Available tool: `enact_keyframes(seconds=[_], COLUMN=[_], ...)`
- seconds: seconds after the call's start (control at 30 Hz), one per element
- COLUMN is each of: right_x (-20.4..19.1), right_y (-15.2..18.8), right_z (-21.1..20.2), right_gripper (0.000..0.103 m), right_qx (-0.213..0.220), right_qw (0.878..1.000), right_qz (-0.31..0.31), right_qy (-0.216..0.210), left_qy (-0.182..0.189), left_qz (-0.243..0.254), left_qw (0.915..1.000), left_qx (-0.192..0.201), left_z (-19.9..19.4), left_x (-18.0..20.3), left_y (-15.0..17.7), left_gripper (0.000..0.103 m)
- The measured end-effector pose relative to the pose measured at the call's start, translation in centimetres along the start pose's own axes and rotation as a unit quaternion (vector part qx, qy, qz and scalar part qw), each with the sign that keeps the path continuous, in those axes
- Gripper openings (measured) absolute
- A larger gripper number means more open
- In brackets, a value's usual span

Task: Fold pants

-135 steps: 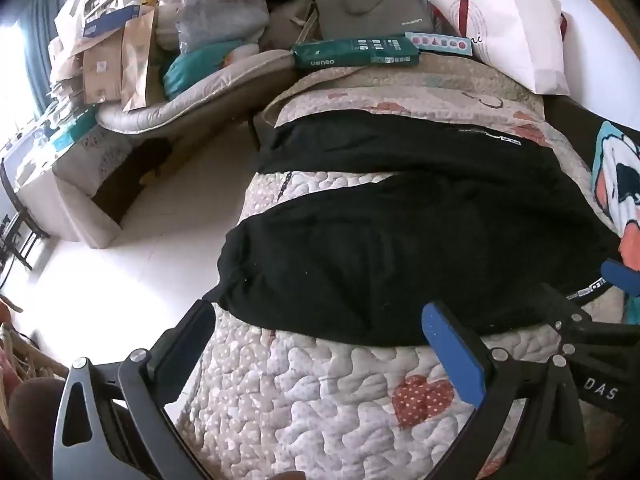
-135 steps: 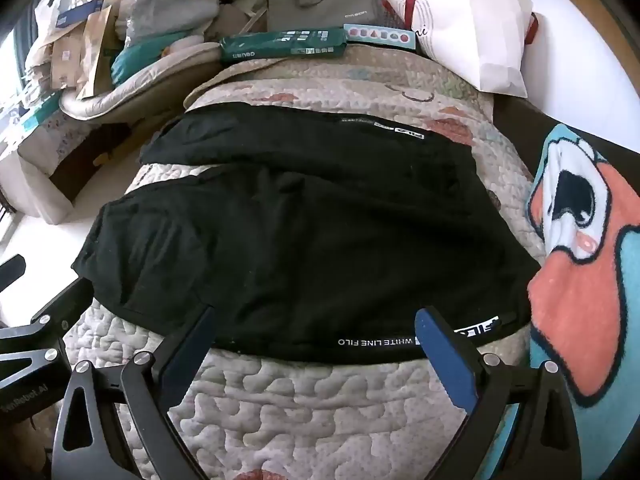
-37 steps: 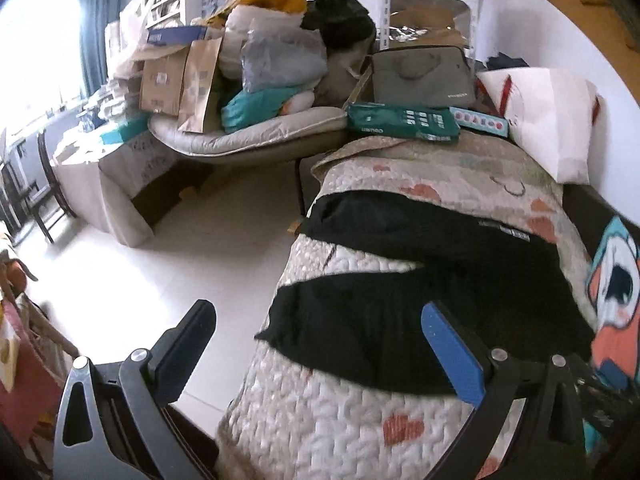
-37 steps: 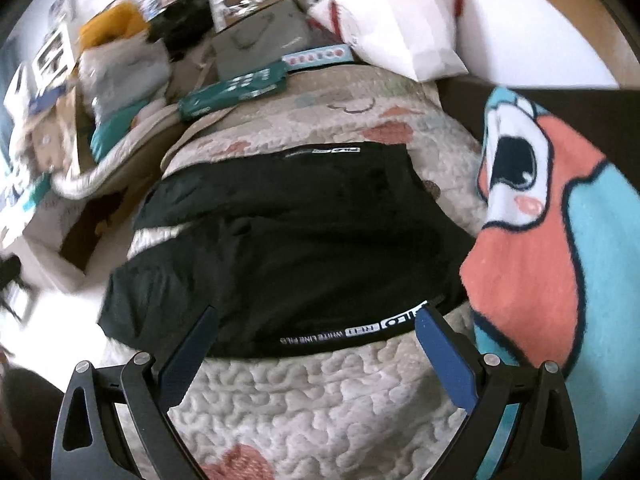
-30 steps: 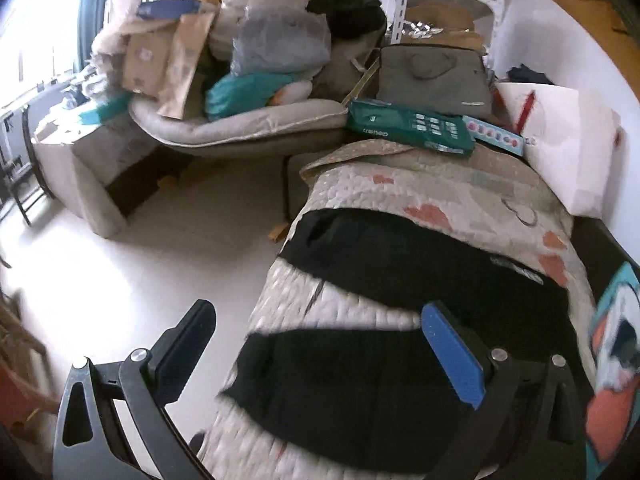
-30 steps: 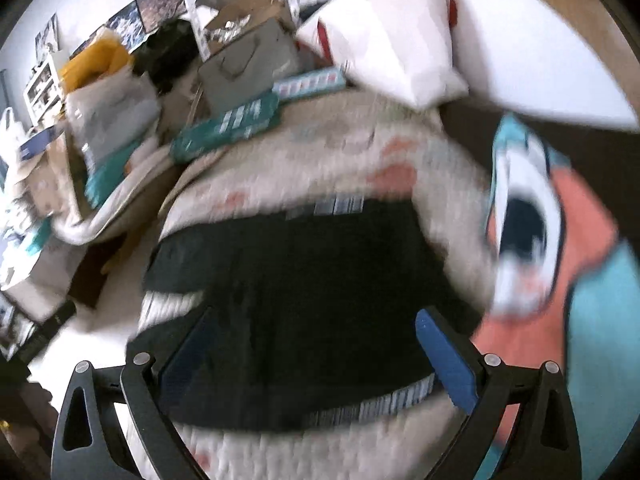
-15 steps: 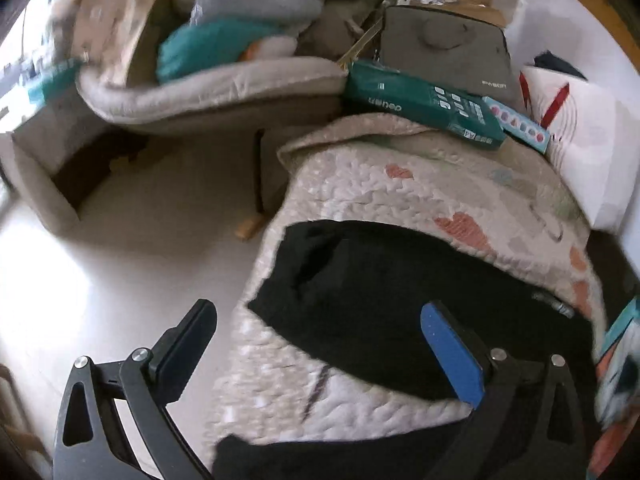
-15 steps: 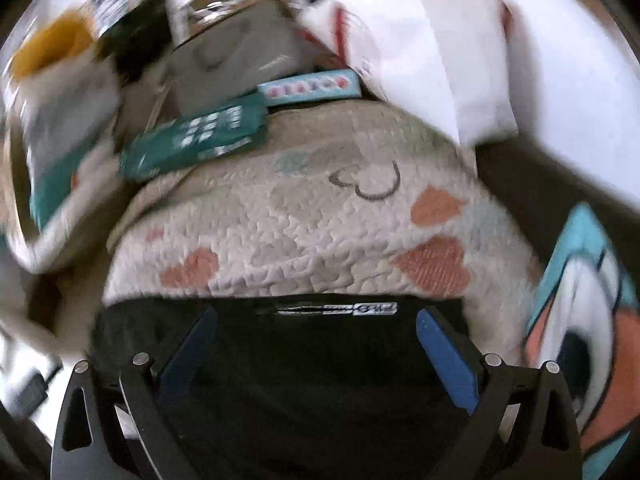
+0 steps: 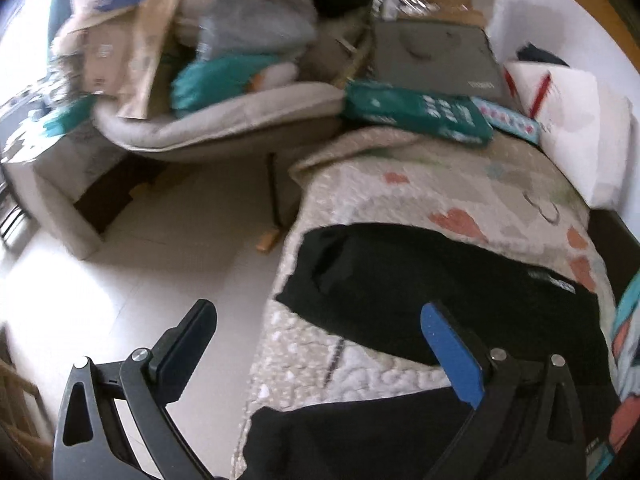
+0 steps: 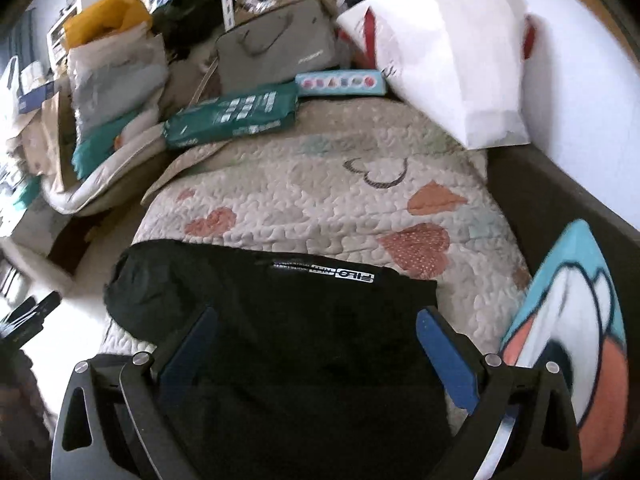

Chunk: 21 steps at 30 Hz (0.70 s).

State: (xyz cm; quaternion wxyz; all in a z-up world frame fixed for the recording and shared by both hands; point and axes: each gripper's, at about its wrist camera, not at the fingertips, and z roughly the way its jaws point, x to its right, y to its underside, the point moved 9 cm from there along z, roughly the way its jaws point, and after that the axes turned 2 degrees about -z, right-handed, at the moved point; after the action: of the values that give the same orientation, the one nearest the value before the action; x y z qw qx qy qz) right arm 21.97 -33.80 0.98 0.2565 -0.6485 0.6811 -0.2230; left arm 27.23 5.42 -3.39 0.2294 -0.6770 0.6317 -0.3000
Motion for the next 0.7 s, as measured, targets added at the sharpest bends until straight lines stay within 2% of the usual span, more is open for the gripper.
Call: enact_keyframes(seconds=[0.17, 0.27, 0.37, 0.53, 0.7], right_x=[2.6, 3.1, 2.2, -0.2, -1.9], right_y=[-0.3, -0.7, -0.9, -0.1, 0.7], right_z=[4.8, 7.7, 9.7, 11.0, 11.8], right_gripper=[0.102, 0.101, 0.101, 0.101, 0.101], right_qx=[-0.046, -0.051, -0.049, -0.051, -0.057], right_qw=[0.999, 0.999, 0.998, 0.998, 0.997], right_qz=[-0.007, 0.005, 0.021, -0.009, -0.039], right_qy=[-0.008, -0.012, -0.025, -0.026, -0.023], left_qy=[0.024, -0.002, -0.017, -0.037, -0.021], left_qz=[0.044, 0.064, 0.050, 0.016, 0.033], left_qw=[0.9982, 0.9977, 0.9986, 0.9992, 0.9987], left_qx=[-0.033, -0.022, -0.008, -0.004, -0.033], left_z=[4.2, 6.5, 7.2, 7.2, 8.8], left_x=[1.3, 1.1, 0.8, 1.3, 3.2], left_y=[-2.7, -4.6, -5.7, -4.6, -2.8], left_gripper=[0.102, 0.102, 0.102, 0.102, 0.102])
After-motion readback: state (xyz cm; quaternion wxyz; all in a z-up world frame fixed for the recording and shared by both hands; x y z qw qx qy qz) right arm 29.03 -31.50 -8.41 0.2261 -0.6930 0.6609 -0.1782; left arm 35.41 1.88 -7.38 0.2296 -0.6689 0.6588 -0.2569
